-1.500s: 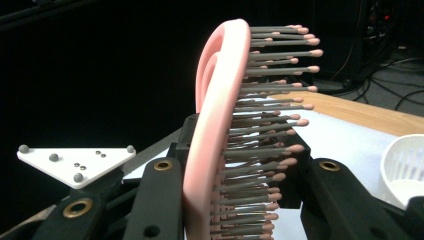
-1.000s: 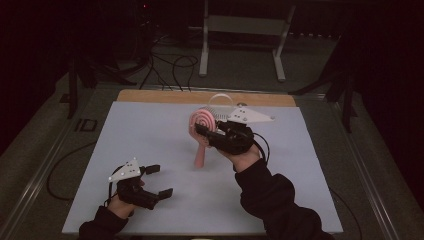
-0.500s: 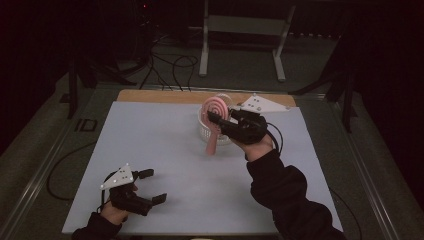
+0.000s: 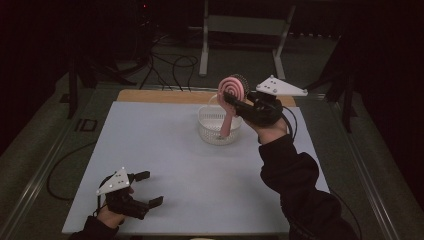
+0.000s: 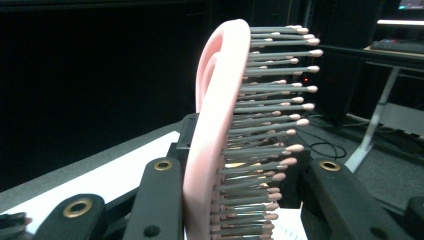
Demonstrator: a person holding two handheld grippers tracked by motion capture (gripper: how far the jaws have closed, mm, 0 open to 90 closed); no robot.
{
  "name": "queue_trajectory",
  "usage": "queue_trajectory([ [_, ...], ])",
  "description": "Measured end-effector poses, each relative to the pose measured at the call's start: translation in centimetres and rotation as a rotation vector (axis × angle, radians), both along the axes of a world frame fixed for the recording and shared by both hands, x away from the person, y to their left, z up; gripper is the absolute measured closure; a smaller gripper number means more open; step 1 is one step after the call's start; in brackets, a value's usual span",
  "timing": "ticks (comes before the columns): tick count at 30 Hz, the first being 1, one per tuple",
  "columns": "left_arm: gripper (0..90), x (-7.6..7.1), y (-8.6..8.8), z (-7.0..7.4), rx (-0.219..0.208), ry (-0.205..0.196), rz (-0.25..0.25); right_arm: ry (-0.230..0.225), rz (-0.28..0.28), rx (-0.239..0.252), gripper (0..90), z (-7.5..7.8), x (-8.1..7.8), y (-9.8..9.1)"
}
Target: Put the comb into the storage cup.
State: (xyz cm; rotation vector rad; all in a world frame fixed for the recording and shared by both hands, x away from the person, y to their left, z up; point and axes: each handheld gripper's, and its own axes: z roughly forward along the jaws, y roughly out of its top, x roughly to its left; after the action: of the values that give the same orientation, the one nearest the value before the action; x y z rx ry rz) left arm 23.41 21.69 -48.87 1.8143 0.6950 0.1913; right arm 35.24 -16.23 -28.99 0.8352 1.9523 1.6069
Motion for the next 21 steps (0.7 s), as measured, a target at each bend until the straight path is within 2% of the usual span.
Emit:
queue_trajectory([
  [4,0.0,0.1,0.1,0.0,-0.014,0.000,0.007,-0.032,-0.012,-0.022,65.0,0.2,0.7,-0.1],
  [11,0.0,0.1,0.1,0.0,-0.010,-0.002,0.005,-0.078,-0.036,-0.073,65.0,-0.2,1.7,0.2],
  [12,0.0,0.1,0.1,0.0,-0.008,-0.006,0.002,-0.099,-0.050,-0.097,65.0,-0.4,2.0,0.5],
  [13,0.0,0.1,0.1,0.0,-0.008,-0.006,0.002,-0.099,-0.050,-0.097,65.0,-0.4,2.0,0.5],
  [14,0.0,0.1,0.1,0.0,-0.007,-0.008,0.000,-0.114,-0.065,-0.123,65.1,-0.7,2.4,0.8],
  [16,0.0,0.1,0.1,0.0,-0.011,-0.007,0.003,-0.126,-0.069,-0.142,65.0,-0.9,2.9,1.0],
  [21,0.0,0.1,0.2,0.1,-0.016,-0.012,0.004,-0.145,-0.084,-0.161,65.0,-1.3,3.7,1.4],
])
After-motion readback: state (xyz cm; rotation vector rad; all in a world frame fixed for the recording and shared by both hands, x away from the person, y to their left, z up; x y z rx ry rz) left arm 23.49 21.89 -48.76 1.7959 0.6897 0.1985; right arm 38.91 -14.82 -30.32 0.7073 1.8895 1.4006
